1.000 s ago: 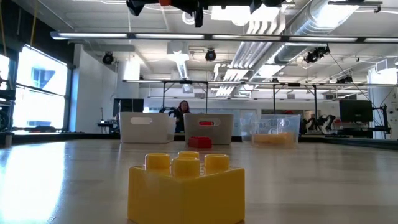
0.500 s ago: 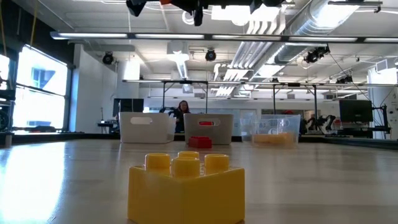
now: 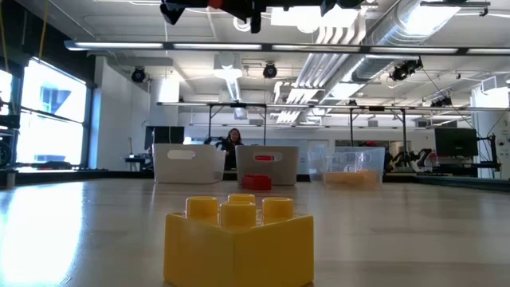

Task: Sort & place blocks by color
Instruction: Put the orange game piece into the white bin

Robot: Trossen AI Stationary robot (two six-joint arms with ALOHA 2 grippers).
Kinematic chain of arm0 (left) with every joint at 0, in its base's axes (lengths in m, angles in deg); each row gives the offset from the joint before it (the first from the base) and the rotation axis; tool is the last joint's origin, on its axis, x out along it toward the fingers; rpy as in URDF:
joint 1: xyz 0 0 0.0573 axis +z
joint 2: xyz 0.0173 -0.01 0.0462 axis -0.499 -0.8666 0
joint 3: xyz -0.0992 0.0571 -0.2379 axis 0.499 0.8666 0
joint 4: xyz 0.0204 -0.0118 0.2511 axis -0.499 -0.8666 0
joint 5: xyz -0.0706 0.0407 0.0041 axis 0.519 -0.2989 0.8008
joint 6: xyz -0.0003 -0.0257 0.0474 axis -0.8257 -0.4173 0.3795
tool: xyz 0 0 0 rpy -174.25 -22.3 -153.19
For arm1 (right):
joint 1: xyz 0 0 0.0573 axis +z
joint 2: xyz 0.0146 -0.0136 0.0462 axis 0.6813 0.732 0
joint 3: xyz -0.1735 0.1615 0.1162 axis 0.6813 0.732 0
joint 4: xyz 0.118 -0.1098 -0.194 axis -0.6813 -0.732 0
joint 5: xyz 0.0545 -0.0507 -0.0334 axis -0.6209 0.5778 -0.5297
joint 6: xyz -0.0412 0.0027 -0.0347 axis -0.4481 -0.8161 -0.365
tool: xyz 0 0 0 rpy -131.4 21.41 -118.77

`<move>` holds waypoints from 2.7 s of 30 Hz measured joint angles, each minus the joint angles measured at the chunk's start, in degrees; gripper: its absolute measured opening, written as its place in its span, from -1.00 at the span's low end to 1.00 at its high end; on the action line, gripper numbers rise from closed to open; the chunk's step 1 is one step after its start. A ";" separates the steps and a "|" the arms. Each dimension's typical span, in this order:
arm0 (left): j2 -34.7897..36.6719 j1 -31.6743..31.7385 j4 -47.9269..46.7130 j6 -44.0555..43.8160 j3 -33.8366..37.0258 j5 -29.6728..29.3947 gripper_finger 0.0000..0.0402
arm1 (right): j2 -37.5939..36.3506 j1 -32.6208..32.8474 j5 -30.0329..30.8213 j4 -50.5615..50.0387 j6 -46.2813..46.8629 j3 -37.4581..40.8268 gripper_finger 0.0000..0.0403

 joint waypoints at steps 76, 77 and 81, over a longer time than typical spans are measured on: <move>5.76 2.32 -8.10 1.53 -0.07 -19.75 -0.31 | -0.62 -5.11 -0.71 2.50 -4.99 -0.04 -0.42; 6.30 2.32 -10.12 0.91 -0.07 -19.75 -0.31 | 0.25 -5.44 -0.68 3.01 -5.02 -0.04 -0.42; 7.77 2.32 -17.64 -2.14 -0.07 -19.80 -0.32 | 3.25 -6.73 -0.52 4.72 -4.77 -0.04 -0.42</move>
